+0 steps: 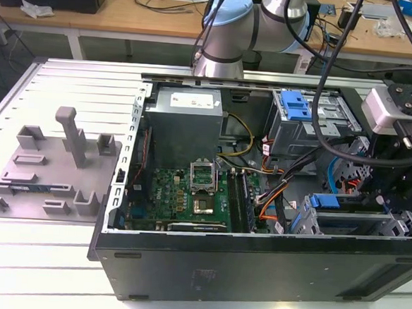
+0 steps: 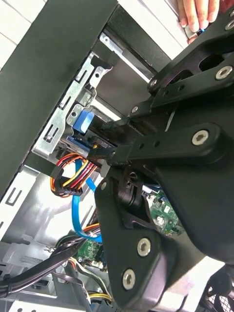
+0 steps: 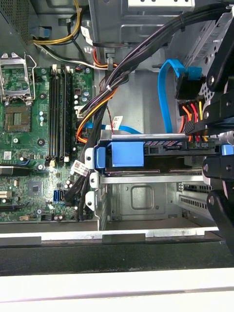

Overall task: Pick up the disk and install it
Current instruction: 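Insert the first disk wire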

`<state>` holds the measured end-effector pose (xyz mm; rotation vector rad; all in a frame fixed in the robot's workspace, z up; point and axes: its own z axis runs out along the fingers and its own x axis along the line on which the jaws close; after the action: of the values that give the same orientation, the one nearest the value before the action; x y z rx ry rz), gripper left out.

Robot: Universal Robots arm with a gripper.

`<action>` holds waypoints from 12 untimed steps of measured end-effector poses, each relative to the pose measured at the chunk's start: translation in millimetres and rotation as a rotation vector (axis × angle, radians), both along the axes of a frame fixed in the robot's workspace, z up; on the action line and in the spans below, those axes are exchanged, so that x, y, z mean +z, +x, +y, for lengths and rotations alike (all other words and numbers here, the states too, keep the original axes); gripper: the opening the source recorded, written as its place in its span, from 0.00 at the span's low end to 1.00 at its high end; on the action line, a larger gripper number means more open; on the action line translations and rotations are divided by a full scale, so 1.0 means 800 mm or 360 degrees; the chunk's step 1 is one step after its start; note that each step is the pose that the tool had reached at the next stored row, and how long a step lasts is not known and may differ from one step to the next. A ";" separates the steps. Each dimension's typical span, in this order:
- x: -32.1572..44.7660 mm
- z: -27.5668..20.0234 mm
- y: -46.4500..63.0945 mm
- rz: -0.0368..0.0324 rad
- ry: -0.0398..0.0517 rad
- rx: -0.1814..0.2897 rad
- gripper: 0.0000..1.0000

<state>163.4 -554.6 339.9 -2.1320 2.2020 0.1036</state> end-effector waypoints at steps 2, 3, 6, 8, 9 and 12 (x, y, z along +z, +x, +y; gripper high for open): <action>0.0023 0.0000 0.000 0.0000 0.0000 0.0000 0.31; 0.0033 0.0000 0.000 0.0000 0.0000 0.0000 0.31; 0.0102 0.0002 0.000 0.0000 0.0000 0.0000 0.31; 0.0148 0.0004 0.000 0.0000 0.0000 0.0000 0.31; 0.0166 0.0005 0.000 0.0000 0.0000 0.0000 0.31; 0.0218 0.0008 0.000 0.0000 -0.0001 0.0000 0.31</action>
<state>163.4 -553.9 357.4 -2.1322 2.2024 0.1030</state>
